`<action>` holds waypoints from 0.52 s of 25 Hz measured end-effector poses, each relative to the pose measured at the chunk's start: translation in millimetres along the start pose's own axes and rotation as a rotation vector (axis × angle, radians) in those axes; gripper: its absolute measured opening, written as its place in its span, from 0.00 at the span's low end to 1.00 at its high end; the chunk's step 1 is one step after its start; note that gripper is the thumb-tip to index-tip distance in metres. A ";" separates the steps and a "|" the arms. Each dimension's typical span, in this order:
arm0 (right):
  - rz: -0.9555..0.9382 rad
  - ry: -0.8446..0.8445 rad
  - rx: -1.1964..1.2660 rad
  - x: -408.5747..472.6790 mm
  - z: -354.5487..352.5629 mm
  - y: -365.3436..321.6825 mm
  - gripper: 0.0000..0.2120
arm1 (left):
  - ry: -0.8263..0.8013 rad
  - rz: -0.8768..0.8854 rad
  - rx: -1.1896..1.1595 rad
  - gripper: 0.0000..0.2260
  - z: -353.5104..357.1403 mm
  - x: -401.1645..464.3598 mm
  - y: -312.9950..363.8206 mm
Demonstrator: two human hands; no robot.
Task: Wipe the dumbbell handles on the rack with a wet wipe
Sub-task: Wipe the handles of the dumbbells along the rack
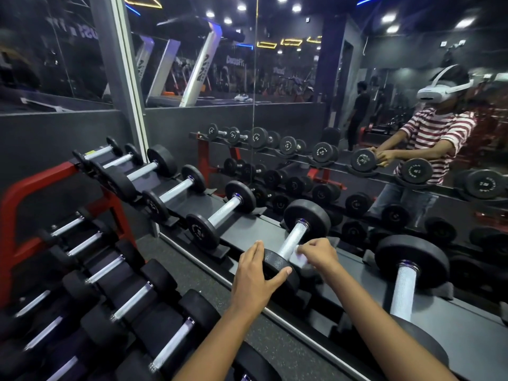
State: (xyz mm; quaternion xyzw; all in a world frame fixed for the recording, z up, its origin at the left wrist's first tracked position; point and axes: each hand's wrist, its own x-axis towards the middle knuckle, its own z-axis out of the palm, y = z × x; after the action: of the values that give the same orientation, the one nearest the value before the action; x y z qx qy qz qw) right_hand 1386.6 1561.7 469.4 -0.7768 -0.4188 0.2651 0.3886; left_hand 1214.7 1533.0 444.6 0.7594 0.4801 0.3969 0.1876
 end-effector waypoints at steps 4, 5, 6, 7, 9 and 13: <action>0.154 0.110 0.285 25.5 6.4 -6.4 0.12 | 0.023 0.061 0.124 0.43 2.1 -2.3 -3.5; 0.206 0.072 0.438 31.9 9.3 -7.7 0.09 | 0.038 0.074 0.151 0.43 2.8 -2.0 -4.9; 0.258 0.008 0.618 36.0 12.1 -9.8 0.05 | 0.047 0.078 0.163 0.43 3.5 -1.7 -6.0; 0.303 -0.062 0.772 39.3 15.5 -10.2 0.04 | 0.051 0.080 0.162 0.44 4.2 -1.5 -7.1; 0.364 -0.185 0.938 38.8 20.0 -11.6 0.09 | 0.061 0.084 0.136 0.45 6.2 -1.5 -8.2; 0.404 -0.289 1.016 27.3 31.7 -8.6 0.19 | 0.058 0.082 0.103 0.43 6.9 -1.1 -9.0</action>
State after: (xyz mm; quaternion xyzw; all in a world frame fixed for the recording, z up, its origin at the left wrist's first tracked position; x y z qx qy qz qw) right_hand 1373.3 1600.2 456.5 -0.5126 -0.1304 0.6061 0.5941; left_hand 1214.5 1536.9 434.0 0.7753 0.4738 0.4007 0.1180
